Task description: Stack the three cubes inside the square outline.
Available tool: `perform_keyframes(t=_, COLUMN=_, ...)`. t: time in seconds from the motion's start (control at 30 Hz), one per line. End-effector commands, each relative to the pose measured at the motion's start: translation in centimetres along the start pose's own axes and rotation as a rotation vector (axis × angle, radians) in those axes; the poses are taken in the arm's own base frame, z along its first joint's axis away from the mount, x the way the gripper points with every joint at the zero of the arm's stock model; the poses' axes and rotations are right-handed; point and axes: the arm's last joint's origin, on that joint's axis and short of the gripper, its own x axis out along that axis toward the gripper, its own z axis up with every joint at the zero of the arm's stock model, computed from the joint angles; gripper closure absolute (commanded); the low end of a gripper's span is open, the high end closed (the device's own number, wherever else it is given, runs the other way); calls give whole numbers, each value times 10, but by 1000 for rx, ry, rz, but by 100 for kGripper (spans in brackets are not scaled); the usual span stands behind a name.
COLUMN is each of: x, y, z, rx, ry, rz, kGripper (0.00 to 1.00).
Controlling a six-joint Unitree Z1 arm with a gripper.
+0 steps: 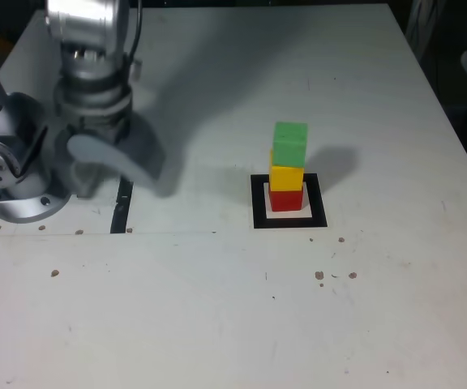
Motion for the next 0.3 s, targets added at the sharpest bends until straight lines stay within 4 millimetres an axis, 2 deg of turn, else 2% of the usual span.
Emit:
perform_keyframes(t=0.0, x=10, y=-1, z=-2, rx=3, ry=64, rz=-1, kGripper=1)
perform_keyframes(t=0.1, x=11, y=-1, z=2, rx=-3, ry=102, rz=-1, kGripper=1)
perform_keyframes(t=0.27, x=9, y=-1, z=-6, rx=-13, ry=70, rz=-1, kGripper=1)
